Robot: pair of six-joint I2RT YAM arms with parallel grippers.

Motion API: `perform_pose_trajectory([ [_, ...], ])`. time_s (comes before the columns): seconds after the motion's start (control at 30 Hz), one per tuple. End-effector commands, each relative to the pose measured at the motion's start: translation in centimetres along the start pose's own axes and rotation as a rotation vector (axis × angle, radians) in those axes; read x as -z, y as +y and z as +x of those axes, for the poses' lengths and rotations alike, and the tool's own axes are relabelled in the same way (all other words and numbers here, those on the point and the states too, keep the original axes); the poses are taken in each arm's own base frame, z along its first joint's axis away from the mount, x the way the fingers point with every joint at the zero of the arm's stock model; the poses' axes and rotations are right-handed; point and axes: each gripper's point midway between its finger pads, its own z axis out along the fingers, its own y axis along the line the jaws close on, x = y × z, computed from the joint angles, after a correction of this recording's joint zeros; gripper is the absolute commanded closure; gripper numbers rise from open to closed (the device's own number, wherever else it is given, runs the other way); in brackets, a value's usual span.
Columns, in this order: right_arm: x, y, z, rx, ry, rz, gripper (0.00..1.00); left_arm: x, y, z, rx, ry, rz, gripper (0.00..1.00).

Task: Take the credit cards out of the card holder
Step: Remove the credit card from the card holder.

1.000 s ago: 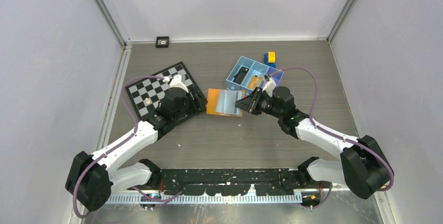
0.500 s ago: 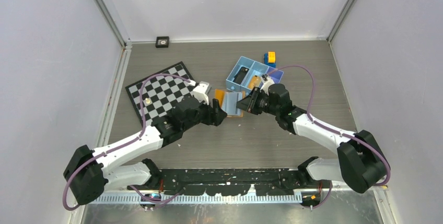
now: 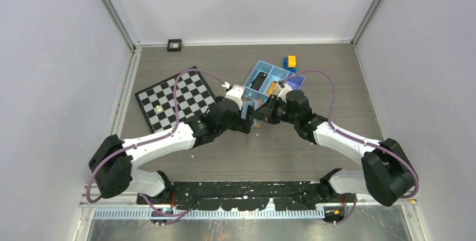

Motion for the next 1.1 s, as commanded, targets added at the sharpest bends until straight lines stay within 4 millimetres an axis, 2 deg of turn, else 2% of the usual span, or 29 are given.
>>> perform_pose_trajectory([
  [0.0,0.5,3.5,-2.4,0.052,-0.073,-0.105,1.00,0.3,2.8,-0.4,-0.037,0.016,-0.172,0.06],
  [0.07,0.6,3.6,-2.4,0.053,-0.075,-0.115,1.00,0.4,3.9,-0.4,-0.043,0.023,-0.232,0.05],
  [0.2,0.9,4.0,-2.5,0.057,-0.085,-0.129,1.00,-0.2,4.2,0.1,-0.028,0.059,-0.249,0.04],
  [0.37,1.3,4.3,-2.7,0.058,-0.107,-0.142,0.99,-0.6,6.5,0.6,0.124,0.099,-0.246,0.05],
  [0.57,1.4,3.5,-3.1,0.040,-0.129,-0.105,1.00,0.9,8.0,-0.6,0.279,-0.008,-0.188,0.06],
  [0.63,1.5,3.2,-3.2,0.026,-0.135,-0.101,0.99,1.1,8.4,-0.4,0.322,-0.026,-0.166,0.06],
  [0.73,1.6,3.2,-3.4,0.015,-0.140,-0.114,1.00,0.7,7.4,-0.8,0.380,-0.040,-0.059,0.06],
  [0.8,1.6,3.3,-3.5,0.011,-0.140,-0.127,1.00,0.5,5.6,-1.0,0.410,-0.030,0.074,0.06],
  [0.9,1.6,3.4,-3.5,0.009,-0.139,-0.135,1.00,0.7,3.8,-1.7,0.440,-0.057,0.199,0.05],
  [1.07,1.6,3.1,-3.6,0.003,-0.140,-0.129,0.99,1.6,4.0,-2.4,0.464,-0.113,0.231,0.03],
])
